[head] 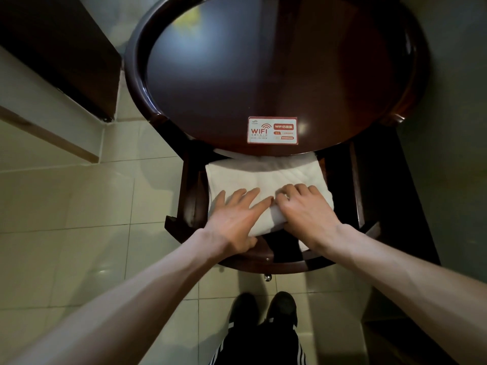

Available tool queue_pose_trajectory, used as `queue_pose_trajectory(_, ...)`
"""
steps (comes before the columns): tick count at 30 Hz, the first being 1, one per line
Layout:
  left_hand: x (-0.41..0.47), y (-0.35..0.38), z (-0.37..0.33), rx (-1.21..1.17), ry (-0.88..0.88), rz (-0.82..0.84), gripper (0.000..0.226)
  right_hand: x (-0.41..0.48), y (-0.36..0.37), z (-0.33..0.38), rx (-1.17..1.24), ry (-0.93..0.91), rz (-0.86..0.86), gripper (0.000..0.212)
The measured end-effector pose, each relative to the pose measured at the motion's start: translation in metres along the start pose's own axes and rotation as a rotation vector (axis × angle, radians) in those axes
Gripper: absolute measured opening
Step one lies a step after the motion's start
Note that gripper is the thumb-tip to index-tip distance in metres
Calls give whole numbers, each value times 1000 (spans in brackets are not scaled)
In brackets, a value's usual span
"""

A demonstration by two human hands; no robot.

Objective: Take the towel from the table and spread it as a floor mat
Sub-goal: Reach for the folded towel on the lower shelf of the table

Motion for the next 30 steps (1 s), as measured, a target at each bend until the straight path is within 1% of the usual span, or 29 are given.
queue_pose_trajectory(3, -3, -8, -1, 31, -3, -50, 108, 0, -11, -1, 72, -6, -10, 50)
queue_pose_trajectory(5, -6, -15, -1, 19, -18, -84, 107, 0, -20, -1, 103, -9, -36, 49)
queue_pose_trajectory(8, -10, -29, 2, -20, -42, -118, 95, -1, -30, -2, 145, -10, -55, 43)
queue_pose_trajectory(13, -12, -56, 5, -87, -24, -173, 73, -1, -51, -10, 220, -14, -88, 34)
queue_pose_trajectory(16, -13, -73, 7, -114, -3, -211, 67, -3, -64, -16, 264, 3, -111, 32)
queue_pose_trajectory(19, -15, -92, 10, -189, 26, -243, 62, -7, -79, -22, 292, 18, -135, 33)
queue_pose_trajectory(23, -19, -116, 12, -241, 32, -257, 56, -15, -101, -26, 297, 32, -169, 43)
queue_pose_trajectory(26, -23, -127, 12, -270, 2, -202, 55, -23, -113, -19, 205, -16, -194, 65)
queue_pose_trajectory(28, -25, -133, 13, -282, -8, -177, 54, -26, -115, -14, 105, -50, -168, 79)
queue_pose_trajectory(29, -25, -136, 13, -287, -10, -169, 54, -26, -116, -14, 70, -51, -155, 80)
queue_pose_trajectory(30, -26, -140, 14, -293, -12, -163, 55, -26, -117, -16, 56, -44, -152, 76)
Point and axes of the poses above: each hand's wrist, its own x-axis towards the middle knuckle, its own y-axis out of the palm, z = x × y, the point moved 8 cm from there along x, towards the middle knuckle, and after that the axes turned 9 degrees about -y, right-handed, at the moved point
